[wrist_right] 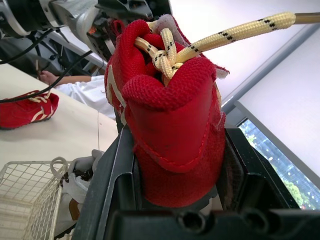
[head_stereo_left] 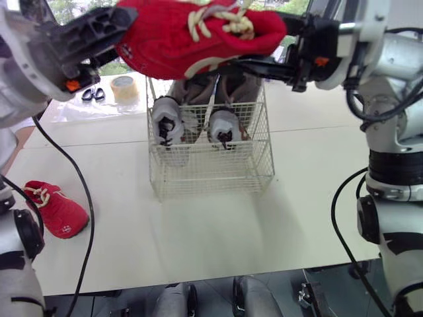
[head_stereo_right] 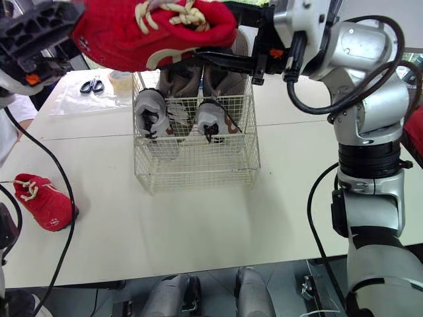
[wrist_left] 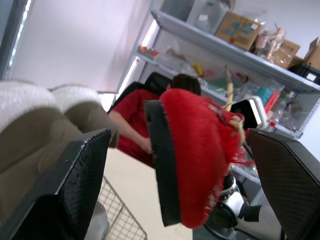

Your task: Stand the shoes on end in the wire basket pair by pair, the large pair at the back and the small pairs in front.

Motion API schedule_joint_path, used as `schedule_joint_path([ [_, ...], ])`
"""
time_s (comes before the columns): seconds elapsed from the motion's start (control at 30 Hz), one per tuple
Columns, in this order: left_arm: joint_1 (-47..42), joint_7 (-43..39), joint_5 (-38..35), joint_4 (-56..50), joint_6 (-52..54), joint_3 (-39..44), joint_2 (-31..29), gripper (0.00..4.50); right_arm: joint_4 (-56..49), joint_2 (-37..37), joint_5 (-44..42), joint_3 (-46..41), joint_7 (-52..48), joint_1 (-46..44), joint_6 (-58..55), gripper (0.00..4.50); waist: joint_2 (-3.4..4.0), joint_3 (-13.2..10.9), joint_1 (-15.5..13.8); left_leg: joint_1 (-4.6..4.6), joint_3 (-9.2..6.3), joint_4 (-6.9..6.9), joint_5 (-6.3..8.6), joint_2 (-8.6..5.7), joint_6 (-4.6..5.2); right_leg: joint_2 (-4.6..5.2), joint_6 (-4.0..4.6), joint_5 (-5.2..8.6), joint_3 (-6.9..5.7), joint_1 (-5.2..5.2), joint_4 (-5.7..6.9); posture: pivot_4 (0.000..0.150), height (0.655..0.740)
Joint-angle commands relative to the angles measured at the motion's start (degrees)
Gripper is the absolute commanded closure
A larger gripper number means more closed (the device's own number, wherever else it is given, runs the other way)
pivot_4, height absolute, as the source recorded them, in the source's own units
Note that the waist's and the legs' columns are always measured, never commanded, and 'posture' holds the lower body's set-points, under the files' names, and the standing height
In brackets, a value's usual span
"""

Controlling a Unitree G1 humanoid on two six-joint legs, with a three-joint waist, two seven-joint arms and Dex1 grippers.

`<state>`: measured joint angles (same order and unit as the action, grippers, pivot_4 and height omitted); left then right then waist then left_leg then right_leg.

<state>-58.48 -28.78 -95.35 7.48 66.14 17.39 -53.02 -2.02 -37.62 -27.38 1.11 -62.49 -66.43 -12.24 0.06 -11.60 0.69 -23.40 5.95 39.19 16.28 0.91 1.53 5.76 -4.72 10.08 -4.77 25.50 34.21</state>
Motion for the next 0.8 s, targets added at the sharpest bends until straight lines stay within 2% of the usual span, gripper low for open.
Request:
schedule_joint_path([
  [0.03,-2.8,-0.5,0.8,0.7,0.9,0.7,0.7,1.3,-2.2,-0.1,0.2,-1.4,-0.1,-0.5,1.1,3.01,0.0,0.0,0.0,0.0,0.0,0.0,0.0,0.0,0.0,0.0,0.0,0.0,0.0,0.0,0.0,0.15,0.74],
  [0.17,-2.9,0.3,0.8,-0.2,1.5,1.0,2.5,3.39,-3.1,-0.1,0.4,-1.3,-0.2,0.2,1.2,3.01,-0.01,0.0,0.1,0.0,0.02,0.0,0.0,0.0,-0.01,0.0,0.0,0.0,0.01,0.02,0.01,0.15,0.74],
  [0.23,-2.8,1.1,1.0,-1.1,1.3,1.1,3.5,4.13,-3.6,-0.3,0.4,-1.2,-0.5,0.6,0.9,3.01,-0.01,0.0,0.1,0.0,0.0,0.0,-0.01,0.01,-0.02,0.0,0.0,0.0,0.0,0.02,0.01,0.15,0.74],
  [0.3,-2.5,2.0,1.0,-1.7,1.2,1.4,4.1,4.13,-4.0,-0.3,0.5,-1.3,-0.6,0.8,0.7,3.01,-0.01,0.0,0.0,0.0,0.0,0.0,-0.02,0.01,-0.03,0.0,0.0,0.0,0.0,0.01,0.01,0.15,0.74],
  [0.37,-2.0,4.2,-1.0,-1.6,0.1,2.8,5.4,4.17,-4.1,-0.6,-0.5,-2.1,-0.3,1.6,-1.5,2.01,-0.01,0.0,0.0,0.0,0.01,0.0,-0.01,0.0,-0.03,0.01,0.0,0.0,0.01,0.01,0.01,0.15,0.74],
  [0.4,-1.5,6.0,-2.3,-1.5,-0.9,3.9,6.3,4.17,-4.5,-1.0,-2.8,-3.2,0.2,2.3,-4.8,1.67,-0.01,0.0,0.0,0.0,0.0,0.0,-0.02,0.0,-0.03,0.01,0.0,0.0,0.01,0.01,0.01,0.15,0.74],
  [0.5,-0.4,10.4,-5.2,-1.8,-2.9,6.2,8.2,4.17,-6.0,-2.1,-8.3,-6.7,2.7,4.1,-13.2,0.08,-0.04,0.0,-0.1,0.01,-0.04,0.0,-0.02,0.01,-0.03,0.04,0.01,-0.01,0.0,0.0,0.02,0.15,0.74],
  [0.63,3.4,16.5,-7.2,-7.0,-7.8,8.4,11.6,4.17,-13.2,0.8,-27.9,-19.3,19.8,11.9,-29.3,0.03,-0.1,0.0,-0.2,0.01,-0.07,0.01,-0.02,0.0,-0.03,0.1,0.02,-0.02,-0.01,-0.03,0.02,0.15,0.74],
  [0.7,3.6,18.7,-7.7,-8.2,-11.2,9.5,13.8,4.17,-15.7,3.9,-36.4,-22.4,28.7,15.5,-33.1,0.03,-0.16,0.1,-0.2,0.0,-0.09,0.03,-0.02,0.0,-0.03,0.11,0.02,-0.02,-0.04,-0.05,0.02,0.15,0.74],
  [0.8,4.6,19.6,-5.3,-11.4,-15.3,9.7,17.3,4.17,-17.4,13.9,-51.6,-24.7,47.0,18.6,-32.2,0.03,-0.24,0.1,0.1,0.06,-0.07,0.05,-0.02,-0.01,-0.04,0.12,0.04,-0.03,-0.03,-0.07,0.0,0.15,0.74],
])
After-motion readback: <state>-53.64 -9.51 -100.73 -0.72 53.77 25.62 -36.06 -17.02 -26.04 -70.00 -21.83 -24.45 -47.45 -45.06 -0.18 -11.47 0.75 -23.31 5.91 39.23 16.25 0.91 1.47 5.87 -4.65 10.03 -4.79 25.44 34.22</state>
